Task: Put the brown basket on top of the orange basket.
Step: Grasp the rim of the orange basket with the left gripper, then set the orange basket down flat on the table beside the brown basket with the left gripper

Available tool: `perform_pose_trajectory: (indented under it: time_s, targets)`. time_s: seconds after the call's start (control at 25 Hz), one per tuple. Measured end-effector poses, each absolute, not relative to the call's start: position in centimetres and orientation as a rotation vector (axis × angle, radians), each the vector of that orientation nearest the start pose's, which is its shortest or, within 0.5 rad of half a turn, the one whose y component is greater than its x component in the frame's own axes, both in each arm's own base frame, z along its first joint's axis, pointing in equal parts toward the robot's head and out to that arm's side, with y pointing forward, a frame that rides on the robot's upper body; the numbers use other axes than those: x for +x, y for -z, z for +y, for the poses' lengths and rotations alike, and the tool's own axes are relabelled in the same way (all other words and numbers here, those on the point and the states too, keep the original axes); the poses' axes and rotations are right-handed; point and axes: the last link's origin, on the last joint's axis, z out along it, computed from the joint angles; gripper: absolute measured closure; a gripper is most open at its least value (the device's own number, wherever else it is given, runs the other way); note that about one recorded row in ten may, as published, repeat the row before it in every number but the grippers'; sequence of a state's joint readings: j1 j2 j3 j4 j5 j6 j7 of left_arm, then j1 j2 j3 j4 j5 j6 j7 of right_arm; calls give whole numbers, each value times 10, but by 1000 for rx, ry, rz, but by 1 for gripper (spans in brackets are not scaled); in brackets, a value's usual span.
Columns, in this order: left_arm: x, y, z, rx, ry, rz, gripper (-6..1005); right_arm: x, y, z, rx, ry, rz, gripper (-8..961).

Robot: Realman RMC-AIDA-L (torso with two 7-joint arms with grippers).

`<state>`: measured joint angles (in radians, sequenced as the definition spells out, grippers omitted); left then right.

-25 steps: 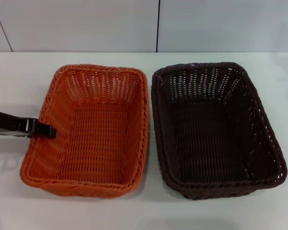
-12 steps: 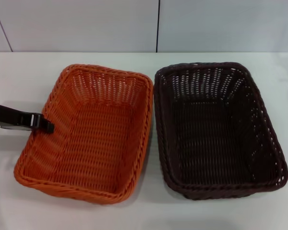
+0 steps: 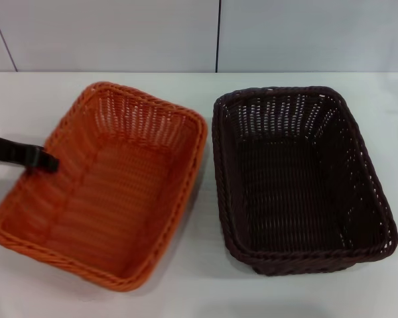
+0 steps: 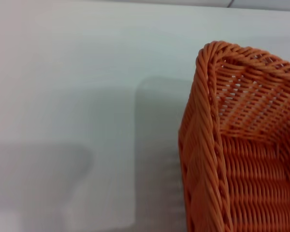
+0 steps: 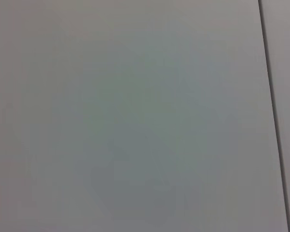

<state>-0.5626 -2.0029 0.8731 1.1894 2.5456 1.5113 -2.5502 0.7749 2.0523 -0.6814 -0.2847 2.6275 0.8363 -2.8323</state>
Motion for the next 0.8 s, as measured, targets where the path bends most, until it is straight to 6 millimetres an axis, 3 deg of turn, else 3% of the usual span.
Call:
perform_pose_trajectory:
  time_s: [0.2, 0.48, 0.6, 0.8]
  targets:
    - [-263, -120, 374, -2220, -108, -1344, 830, 260, -89, 466, -1395, -762, 480, 348]
    - [-248, -127, 374, -2370, -217, -1129, 829, 259, -87, 466, -1398, -765, 479, 348]
    - [-237, -114, 380, -2428, -247, -1073, 831, 259, -86, 465, -1399, -767, 479, 348]
    - [-219, -76, 390, -2489, -321, -998, 821, 258, -84, 465, -1401, -769, 482, 348]
